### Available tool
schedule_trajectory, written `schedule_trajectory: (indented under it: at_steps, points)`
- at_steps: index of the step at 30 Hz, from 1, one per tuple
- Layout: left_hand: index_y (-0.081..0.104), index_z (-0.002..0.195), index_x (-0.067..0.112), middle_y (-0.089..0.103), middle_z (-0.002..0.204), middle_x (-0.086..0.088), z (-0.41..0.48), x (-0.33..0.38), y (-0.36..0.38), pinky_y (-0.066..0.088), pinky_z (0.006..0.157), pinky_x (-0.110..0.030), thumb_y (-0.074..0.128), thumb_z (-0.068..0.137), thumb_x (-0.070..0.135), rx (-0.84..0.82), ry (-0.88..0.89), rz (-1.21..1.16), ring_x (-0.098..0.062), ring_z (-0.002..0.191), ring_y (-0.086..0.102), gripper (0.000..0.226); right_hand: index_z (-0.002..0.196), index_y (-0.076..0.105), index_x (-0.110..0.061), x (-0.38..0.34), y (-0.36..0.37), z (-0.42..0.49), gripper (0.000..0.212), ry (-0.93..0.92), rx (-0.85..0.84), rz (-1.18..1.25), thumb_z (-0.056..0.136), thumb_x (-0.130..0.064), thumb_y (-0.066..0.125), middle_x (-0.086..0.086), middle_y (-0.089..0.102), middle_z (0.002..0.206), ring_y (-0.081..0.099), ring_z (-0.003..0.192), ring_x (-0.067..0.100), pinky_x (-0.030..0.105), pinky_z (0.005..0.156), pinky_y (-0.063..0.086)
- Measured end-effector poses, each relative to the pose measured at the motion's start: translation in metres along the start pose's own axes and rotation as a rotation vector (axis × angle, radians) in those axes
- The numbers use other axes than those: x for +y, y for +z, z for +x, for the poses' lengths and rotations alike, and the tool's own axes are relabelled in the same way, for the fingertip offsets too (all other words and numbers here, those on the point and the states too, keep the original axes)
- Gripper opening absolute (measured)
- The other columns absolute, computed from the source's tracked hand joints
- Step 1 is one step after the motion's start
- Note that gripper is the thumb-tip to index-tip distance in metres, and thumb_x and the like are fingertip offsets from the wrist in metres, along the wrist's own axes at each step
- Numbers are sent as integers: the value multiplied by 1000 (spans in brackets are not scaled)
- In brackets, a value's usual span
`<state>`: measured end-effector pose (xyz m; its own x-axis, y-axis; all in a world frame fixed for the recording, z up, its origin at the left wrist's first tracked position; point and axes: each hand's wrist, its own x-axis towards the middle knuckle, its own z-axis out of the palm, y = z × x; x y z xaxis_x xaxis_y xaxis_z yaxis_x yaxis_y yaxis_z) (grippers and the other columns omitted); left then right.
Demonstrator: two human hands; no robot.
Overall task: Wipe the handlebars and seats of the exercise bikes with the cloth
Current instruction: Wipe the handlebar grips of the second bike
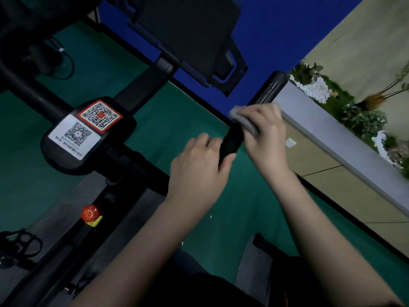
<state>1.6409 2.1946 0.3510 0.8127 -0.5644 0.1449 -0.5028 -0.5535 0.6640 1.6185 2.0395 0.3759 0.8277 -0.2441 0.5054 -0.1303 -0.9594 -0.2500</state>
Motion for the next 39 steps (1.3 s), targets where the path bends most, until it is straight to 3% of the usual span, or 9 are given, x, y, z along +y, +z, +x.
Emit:
schedule_trajectory:
  at_steps: [2,6,10,21,26,29,33,39]
  points:
    - [56,121,18,57,107,0,7,3,1,43,70,-35,50,93,44,-18,8,-59,-21,101,54,39,95,72,-1,1,8,-13,13,77,92,102,85,0,64,10,68,95,53,92,22,9,85,33]
    - [52,129,18,55,113,0,24,10,6,49,85,-42,52,94,40,-89,-24,-183,-22,106,54,41,94,71,2,4,23,-12,12,232,360,225,83,6,66,15,62,95,57,91,26,18,84,43]
    - [55,128,19,56,111,0,34,11,11,48,87,-42,55,93,36,-102,-52,-229,-23,103,56,39,91,68,3,0,38,-10,12,385,558,335,81,8,65,19,53,94,53,91,15,14,82,41]
    - [60,124,20,58,106,5,36,12,14,45,89,-32,61,91,33,-50,-67,-247,-13,98,55,36,88,65,1,6,32,9,4,499,688,486,85,3,64,22,55,91,50,86,5,12,80,39]
    - [62,122,20,57,105,7,37,12,14,46,91,-30,62,89,31,-41,-62,-252,-11,98,56,34,89,62,4,-2,43,-15,4,543,600,532,85,6,61,22,54,93,52,88,14,14,81,40]
    - [59,125,21,55,112,10,39,14,15,42,89,-22,60,90,35,-44,-48,-228,-6,98,53,38,93,59,-9,-10,46,-28,12,674,588,656,89,2,59,15,56,95,55,86,13,17,77,43]
    - [55,130,22,53,115,10,40,18,18,41,90,-22,59,89,38,-43,-29,-174,-7,102,51,44,94,54,-15,-13,47,-20,13,910,675,858,93,-2,56,0,58,88,56,77,1,14,73,45]
    - [57,127,20,53,110,10,36,17,18,34,85,-12,61,88,30,-19,-3,-170,2,92,44,40,93,55,-18,-30,52,-48,12,1038,546,1039,96,-7,52,8,57,88,55,80,16,35,78,48]
